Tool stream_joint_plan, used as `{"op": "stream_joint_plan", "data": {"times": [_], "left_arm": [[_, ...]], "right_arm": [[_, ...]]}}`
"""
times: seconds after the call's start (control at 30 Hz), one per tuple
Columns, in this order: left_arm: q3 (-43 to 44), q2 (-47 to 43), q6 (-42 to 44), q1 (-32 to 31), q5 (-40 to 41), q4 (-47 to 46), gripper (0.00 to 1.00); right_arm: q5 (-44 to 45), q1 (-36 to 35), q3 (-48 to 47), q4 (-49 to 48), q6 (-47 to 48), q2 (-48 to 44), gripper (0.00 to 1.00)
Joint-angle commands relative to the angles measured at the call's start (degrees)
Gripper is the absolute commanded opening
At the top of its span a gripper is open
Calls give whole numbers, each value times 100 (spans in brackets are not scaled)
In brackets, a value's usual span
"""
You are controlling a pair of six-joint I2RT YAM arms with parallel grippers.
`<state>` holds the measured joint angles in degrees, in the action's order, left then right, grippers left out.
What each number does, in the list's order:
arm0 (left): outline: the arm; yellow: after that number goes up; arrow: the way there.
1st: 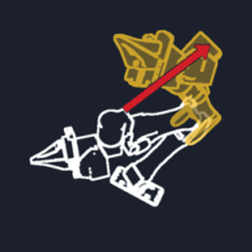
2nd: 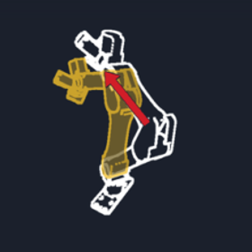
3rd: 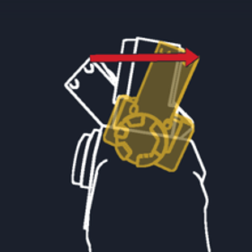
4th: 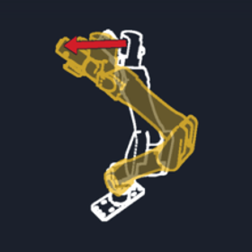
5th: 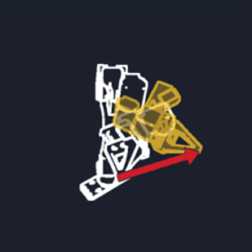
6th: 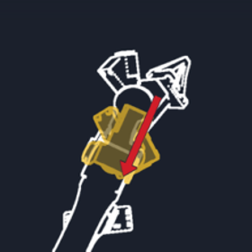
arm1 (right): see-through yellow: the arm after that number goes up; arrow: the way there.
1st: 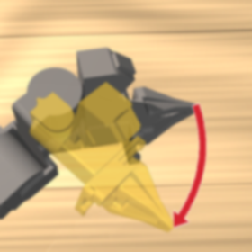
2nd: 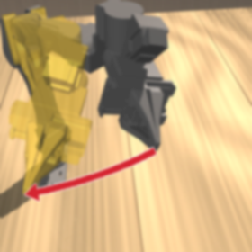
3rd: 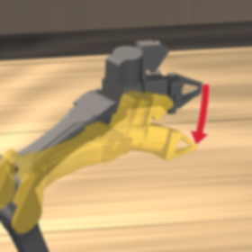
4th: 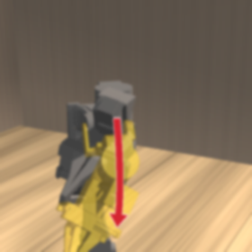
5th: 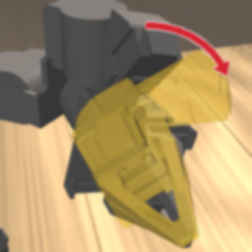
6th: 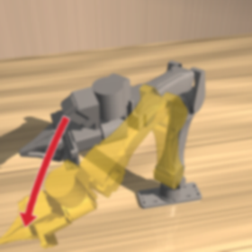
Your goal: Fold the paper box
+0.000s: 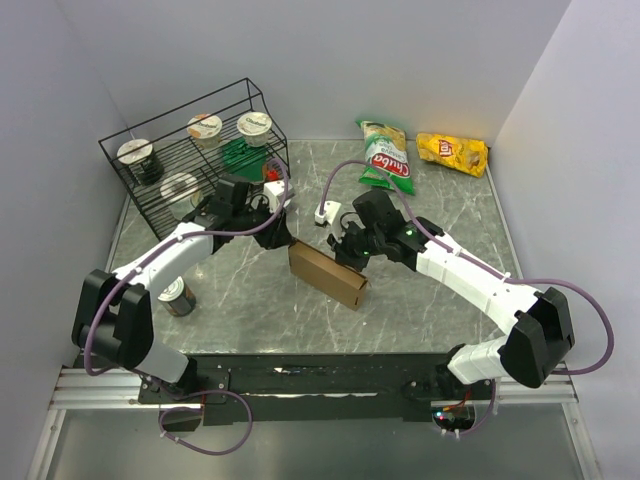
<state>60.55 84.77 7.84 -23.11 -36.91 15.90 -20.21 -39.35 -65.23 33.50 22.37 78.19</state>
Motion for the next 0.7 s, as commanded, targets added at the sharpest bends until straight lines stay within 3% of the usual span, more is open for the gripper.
{"op": "stream_joint_plan", "data": {"times": [0.0, 0.33, 0.67], "left_arm": [[202, 65, -19, -70, -300, -254, 22], [-43, -118, -369, -246, 78, -676, 1], [-97, -145, -1038, -615, 1184, -563, 1]], "right_arm": [[-36, 7, -7, 105, 13, 108, 0], [253, -2, 81, 17, 22, 109, 0], [605, -90, 212, -89, 39, 82, 0]]}}
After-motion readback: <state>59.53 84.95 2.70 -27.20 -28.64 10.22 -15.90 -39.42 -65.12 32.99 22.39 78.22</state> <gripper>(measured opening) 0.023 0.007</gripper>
